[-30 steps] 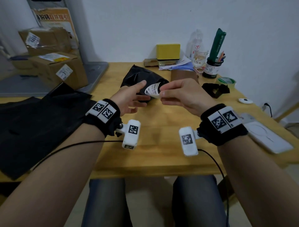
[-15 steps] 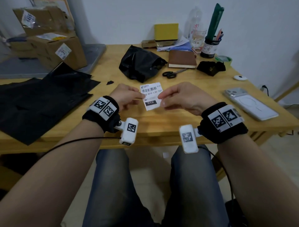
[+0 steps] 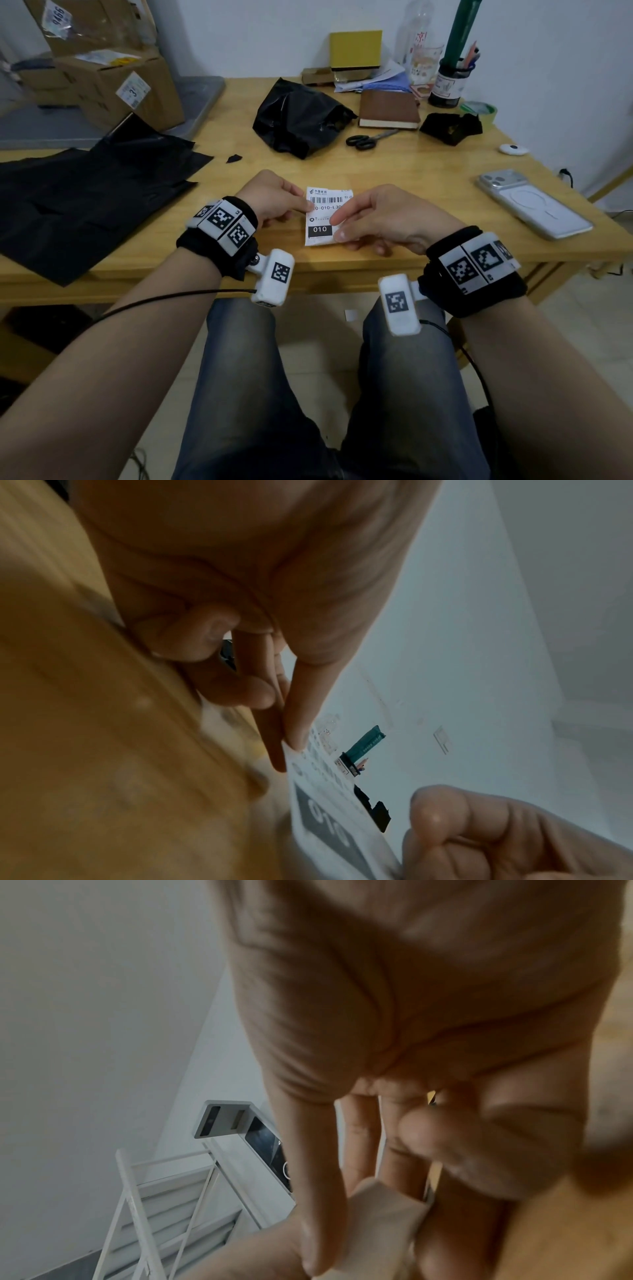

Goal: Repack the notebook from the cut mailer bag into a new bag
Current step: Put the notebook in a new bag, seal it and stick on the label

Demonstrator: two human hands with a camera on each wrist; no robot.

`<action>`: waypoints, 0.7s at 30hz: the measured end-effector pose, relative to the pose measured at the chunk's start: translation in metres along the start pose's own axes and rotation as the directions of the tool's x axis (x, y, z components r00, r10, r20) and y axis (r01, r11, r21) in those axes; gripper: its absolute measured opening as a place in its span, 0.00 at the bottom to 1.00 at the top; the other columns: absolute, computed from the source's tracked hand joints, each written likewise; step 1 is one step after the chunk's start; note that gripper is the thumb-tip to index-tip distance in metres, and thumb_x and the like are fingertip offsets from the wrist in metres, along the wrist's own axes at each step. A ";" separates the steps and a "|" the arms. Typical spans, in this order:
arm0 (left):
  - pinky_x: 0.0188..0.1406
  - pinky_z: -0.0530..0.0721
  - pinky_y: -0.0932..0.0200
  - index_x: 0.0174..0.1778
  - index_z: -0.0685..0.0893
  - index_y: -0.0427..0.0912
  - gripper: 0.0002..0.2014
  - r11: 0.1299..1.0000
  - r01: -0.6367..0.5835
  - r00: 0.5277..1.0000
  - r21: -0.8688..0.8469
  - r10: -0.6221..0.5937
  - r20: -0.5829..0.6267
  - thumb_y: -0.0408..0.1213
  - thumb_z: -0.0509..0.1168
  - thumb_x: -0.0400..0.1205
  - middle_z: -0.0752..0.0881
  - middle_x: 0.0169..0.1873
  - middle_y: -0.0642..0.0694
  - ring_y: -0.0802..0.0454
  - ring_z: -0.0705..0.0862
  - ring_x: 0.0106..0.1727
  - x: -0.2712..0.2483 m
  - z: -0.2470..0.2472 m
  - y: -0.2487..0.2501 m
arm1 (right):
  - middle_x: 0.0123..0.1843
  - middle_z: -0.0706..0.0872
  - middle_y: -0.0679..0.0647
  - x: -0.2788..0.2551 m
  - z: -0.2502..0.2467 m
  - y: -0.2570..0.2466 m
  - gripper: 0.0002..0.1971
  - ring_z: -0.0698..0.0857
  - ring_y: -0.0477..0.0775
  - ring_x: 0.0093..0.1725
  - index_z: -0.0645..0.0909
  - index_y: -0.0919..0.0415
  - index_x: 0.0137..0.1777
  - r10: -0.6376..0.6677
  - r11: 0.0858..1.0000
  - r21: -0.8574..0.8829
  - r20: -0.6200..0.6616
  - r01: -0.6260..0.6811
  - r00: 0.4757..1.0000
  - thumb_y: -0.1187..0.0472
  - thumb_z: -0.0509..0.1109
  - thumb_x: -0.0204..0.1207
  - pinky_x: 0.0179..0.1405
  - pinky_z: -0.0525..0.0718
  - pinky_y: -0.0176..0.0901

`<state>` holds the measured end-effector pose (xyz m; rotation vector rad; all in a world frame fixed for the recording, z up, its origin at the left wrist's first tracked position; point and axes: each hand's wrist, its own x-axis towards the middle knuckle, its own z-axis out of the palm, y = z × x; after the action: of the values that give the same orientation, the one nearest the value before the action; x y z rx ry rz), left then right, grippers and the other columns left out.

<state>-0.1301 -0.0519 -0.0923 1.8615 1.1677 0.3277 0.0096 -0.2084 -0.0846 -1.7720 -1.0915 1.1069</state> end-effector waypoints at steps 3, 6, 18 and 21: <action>0.18 0.68 0.65 0.43 0.87 0.46 0.10 1.000 -0.006 1.000 0.019 0.006 0.006 0.39 0.81 0.72 0.85 0.28 0.50 0.58 0.77 0.24 -0.002 0.002 0.000 | 0.43 0.93 0.59 -0.002 0.000 0.000 0.14 0.89 0.49 0.34 0.89 0.60 0.55 0.011 1.000 -0.016 0.018 -0.011 1.000 0.67 0.84 0.70 0.16 0.74 0.35; 0.16 0.68 0.66 0.44 0.87 0.45 0.09 1.000 -0.005 1.000 0.029 0.005 -0.009 0.39 0.80 0.73 0.85 0.28 0.51 0.58 0.77 0.24 -0.003 0.003 0.000 | 0.46 0.93 0.61 -0.003 0.001 0.001 0.14 0.87 0.51 0.29 0.89 0.60 0.55 0.046 0.998 -0.037 0.036 -0.044 0.998 0.67 0.84 0.71 0.14 0.73 0.35; 0.19 0.70 0.64 0.42 0.86 0.47 0.09 1.000 -0.013 0.999 0.019 0.014 -0.040 0.40 0.80 0.73 0.86 0.30 0.51 0.58 0.77 0.25 -0.004 0.005 -0.004 | 0.48 0.94 0.61 -0.003 0.001 0.001 0.13 0.81 0.48 0.24 0.90 0.57 0.54 0.049 0.993 -0.106 0.054 -0.043 0.997 0.66 0.84 0.71 0.14 0.72 0.35; 0.20 0.70 0.64 0.41 0.86 0.46 0.09 1.000 -0.017 0.999 0.020 0.018 -0.038 0.40 0.80 0.73 0.85 0.28 0.50 0.58 0.77 0.24 -0.004 0.005 -0.005 | 0.53 0.93 0.64 -0.002 0.002 0.001 0.12 0.80 0.47 0.23 0.90 0.57 0.54 0.053 0.991 -0.124 0.056 -0.046 0.997 0.66 0.83 0.71 0.15 0.72 0.35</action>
<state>-0.1319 -0.0572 -0.0982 1.8905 1.1848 0.3639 0.0078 -0.2103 -0.0854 -1.8812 -1.1789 1.1508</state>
